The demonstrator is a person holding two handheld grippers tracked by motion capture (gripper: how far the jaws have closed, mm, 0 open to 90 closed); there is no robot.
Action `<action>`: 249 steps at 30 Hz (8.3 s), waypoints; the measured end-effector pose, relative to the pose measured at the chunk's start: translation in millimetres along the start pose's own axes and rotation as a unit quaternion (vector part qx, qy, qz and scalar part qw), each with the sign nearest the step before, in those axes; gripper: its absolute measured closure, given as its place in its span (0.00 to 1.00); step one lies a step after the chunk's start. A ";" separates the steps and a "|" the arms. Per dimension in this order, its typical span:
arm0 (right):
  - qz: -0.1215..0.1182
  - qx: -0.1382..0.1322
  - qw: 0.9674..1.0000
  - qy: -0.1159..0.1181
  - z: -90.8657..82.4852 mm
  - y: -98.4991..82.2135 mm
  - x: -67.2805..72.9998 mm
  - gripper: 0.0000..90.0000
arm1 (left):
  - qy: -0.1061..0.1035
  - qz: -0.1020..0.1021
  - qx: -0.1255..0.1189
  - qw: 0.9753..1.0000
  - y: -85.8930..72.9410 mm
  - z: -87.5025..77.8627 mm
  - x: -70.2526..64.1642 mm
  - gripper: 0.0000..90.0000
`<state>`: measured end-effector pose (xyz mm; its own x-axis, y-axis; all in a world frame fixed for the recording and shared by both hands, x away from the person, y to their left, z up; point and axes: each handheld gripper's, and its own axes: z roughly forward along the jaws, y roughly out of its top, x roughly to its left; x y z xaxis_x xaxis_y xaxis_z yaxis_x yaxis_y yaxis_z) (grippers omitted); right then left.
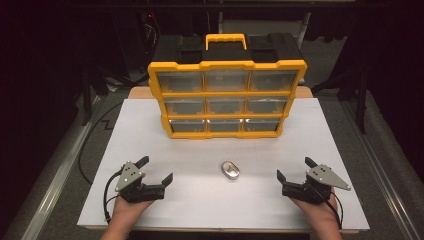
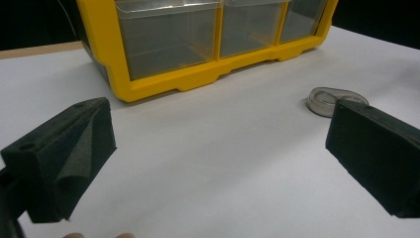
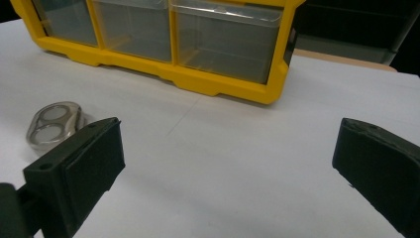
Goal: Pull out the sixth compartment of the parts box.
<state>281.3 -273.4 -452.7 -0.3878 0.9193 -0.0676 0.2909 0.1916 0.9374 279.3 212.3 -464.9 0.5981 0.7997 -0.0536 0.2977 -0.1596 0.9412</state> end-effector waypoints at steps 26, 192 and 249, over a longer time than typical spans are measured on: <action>-0.013 0.021 1.000 -0.017 55.8 18.9 -9.8 0.00 | 0.006 0.005 0.011 1.000 0.1 -0.4 3.3 0.00; -0.585 0.090 0.794 -0.139 69.1 33.0 70.7 0.30 | -0.004 0.027 0.027 0.999 -6.3 11.9 0.7 0.00; -0.594 0.049 0.770 -0.226 99.5 130.3 65.8 0.58 | -0.027 0.028 0.025 0.999 -6.8 13.7 -0.4 0.01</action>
<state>380.7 -153.7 -369.0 -0.0934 0.0961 -0.9910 0.0378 0.9950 0.0929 287.3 205.2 -475.8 0.6542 0.7561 -0.0205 0.2990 -0.2336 0.9252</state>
